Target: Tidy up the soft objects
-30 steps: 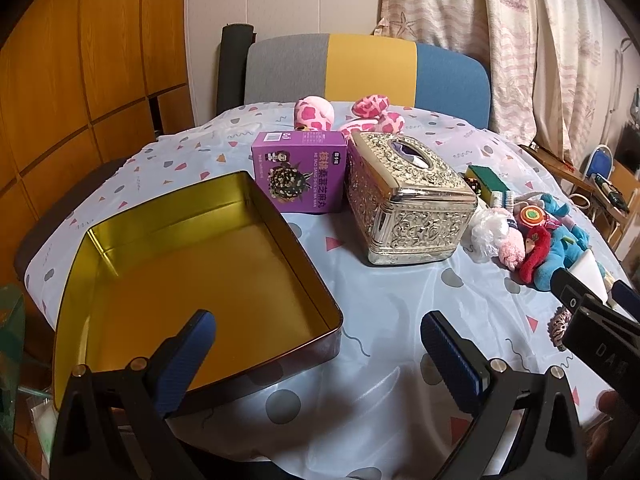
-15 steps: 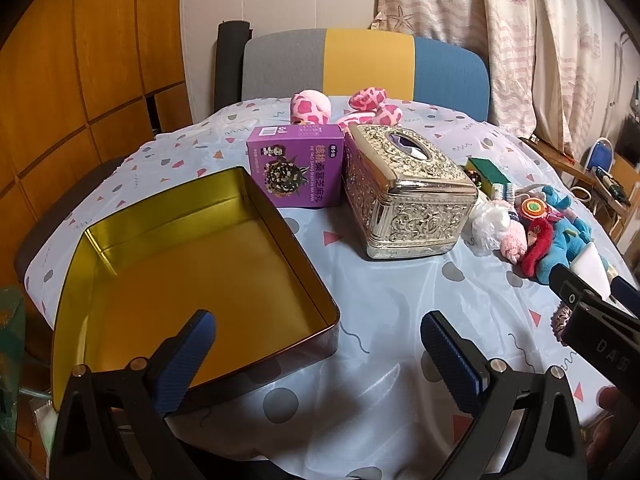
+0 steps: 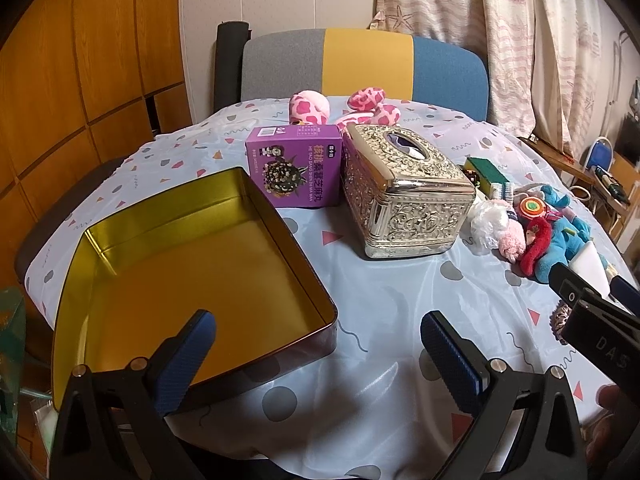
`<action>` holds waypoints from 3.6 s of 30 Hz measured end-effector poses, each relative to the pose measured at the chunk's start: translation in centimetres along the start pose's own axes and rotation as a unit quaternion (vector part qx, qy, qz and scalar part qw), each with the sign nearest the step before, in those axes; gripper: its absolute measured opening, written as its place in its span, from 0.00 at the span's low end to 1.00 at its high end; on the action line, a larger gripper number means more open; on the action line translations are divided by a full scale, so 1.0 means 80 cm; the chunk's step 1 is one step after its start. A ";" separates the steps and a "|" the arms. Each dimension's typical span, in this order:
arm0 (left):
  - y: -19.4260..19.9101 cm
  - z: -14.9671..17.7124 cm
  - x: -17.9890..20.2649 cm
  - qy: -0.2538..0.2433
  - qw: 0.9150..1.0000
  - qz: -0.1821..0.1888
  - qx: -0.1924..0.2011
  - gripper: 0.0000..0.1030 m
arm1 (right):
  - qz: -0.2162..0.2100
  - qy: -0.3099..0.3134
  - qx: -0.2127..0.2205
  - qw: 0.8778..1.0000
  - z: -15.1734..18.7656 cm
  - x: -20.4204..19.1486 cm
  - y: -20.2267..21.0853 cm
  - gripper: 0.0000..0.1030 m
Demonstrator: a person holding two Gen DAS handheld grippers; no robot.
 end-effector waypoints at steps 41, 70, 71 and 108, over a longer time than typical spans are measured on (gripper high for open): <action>-0.087 -0.024 0.296 -0.207 0.901 0.343 -0.170 0.98 | -0.018 -0.271 -0.055 0.961 -0.033 0.324 -0.001 1.00; -0.223 -0.135 0.314 -0.174 0.954 0.185 -0.159 0.22 | -0.094 -0.312 -0.055 0.944 -0.026 0.345 -0.045 1.00; -0.221 -0.135 0.314 -0.179 0.954 0.186 -0.150 0.15 | -0.096 -0.316 -0.055 0.942 -0.025 0.347 -0.045 1.00; -0.146 -0.047 0.252 -0.152 0.937 0.292 -0.117 0.35 | -0.130 -0.122 -0.105 0.978 -0.101 0.189 -0.081 0.81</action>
Point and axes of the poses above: each gripper's, at about its wrist camera, not at the fingertips, and y roughly against the way its jaws point, x to its right, z to its underside, the point moved 3 cm from there along -y, roughly the way its jaws point, and after that the axes turned 2 degrees about -y, right-handed, at the moved point
